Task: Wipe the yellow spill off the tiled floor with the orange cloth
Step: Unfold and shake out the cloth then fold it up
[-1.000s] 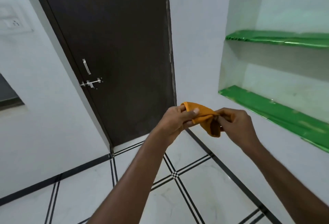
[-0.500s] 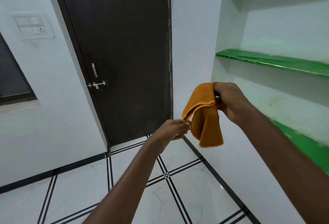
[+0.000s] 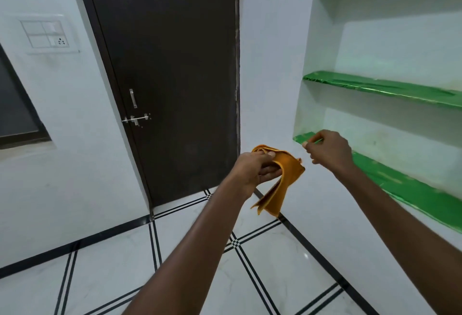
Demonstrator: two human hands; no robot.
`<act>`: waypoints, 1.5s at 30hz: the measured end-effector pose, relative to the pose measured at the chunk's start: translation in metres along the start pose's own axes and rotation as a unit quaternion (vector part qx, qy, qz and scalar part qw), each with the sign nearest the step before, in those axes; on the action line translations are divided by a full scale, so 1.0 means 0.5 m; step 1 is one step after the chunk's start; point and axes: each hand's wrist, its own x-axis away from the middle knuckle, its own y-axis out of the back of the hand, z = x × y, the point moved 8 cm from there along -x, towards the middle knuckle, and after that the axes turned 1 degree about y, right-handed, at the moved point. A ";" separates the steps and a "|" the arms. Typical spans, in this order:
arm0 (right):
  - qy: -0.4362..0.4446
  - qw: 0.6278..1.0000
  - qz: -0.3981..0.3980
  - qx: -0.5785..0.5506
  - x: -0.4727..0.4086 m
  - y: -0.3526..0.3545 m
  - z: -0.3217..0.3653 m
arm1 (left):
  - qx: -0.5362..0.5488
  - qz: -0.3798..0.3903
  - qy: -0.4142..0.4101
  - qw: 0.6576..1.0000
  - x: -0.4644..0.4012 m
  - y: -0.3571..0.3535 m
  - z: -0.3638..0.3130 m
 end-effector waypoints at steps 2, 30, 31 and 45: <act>0.071 0.996 0.019 -0.045 0.048 -0.003 0.052 | -0.010 0.003 -0.004 1.000 0.009 0.014 -0.006; -0.116 0.934 -0.021 -0.338 0.077 0.194 -0.044 | -0.172 -0.150 -0.097 0.969 0.053 0.018 -0.132; -0.119 0.928 -0.052 -0.349 0.071 0.224 -0.056 | -0.177 -0.151 -0.099 0.968 0.060 0.021 -0.149; -0.024 0.887 -0.081 -0.454 0.031 0.376 -0.106 | -0.244 -0.077 -0.216 0.942 0.118 -0.058 -0.277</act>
